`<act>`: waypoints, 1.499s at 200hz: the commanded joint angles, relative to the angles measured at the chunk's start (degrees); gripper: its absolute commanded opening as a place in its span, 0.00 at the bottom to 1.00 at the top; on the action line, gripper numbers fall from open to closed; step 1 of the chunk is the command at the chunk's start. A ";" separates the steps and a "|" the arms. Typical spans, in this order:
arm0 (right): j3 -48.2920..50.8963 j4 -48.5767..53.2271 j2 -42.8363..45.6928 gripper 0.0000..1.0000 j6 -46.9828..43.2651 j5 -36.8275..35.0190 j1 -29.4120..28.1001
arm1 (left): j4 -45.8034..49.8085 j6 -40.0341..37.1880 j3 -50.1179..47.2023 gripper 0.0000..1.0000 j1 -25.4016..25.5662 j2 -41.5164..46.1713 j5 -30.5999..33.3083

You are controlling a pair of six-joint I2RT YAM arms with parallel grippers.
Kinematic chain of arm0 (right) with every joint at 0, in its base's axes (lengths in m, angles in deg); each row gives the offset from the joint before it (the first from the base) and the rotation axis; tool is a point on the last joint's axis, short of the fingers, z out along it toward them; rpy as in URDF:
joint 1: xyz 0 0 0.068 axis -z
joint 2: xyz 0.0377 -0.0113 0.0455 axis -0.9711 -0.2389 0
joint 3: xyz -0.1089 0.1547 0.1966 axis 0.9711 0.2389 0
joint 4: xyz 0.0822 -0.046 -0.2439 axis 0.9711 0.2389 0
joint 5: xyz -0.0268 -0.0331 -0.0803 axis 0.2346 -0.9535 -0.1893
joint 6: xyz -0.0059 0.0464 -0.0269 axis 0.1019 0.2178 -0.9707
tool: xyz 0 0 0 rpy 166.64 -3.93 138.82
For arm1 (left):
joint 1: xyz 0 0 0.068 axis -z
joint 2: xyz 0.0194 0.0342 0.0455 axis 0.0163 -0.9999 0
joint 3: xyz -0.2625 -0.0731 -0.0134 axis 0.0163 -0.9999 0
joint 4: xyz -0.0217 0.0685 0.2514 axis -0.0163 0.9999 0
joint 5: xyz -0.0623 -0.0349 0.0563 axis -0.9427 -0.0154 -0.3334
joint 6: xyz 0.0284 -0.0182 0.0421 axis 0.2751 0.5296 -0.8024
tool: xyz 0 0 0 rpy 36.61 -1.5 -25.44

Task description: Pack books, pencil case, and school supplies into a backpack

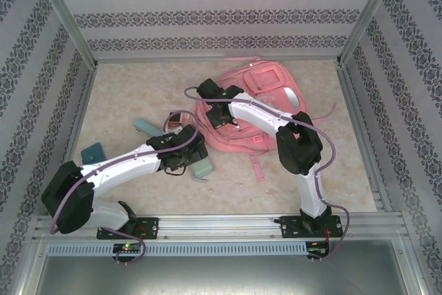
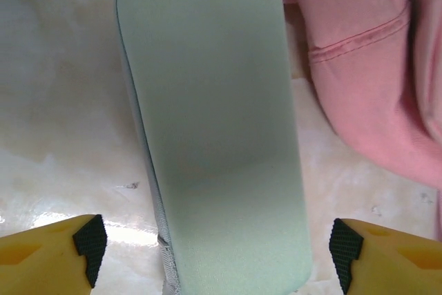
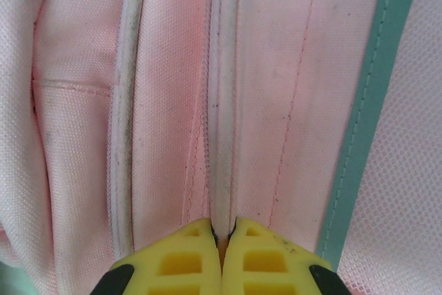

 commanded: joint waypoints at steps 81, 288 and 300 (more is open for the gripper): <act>5.17 -4.93 14.93 0.00 9.14 7.72 7.68 | 11.64 -1.55 14.30 0.98 3.23 -15.87 4.00; 7.45 -7.65 22.36 0.00 11.30 10.87 11.46 | 13.76 1.50 16.05 0.82 3.43 -25.79 5.88; 7.09 -7.56 22.81 0.00 11.41 11.35 11.81 | 14.16 1.80 15.72 0.81 3.43 -24.82 6.46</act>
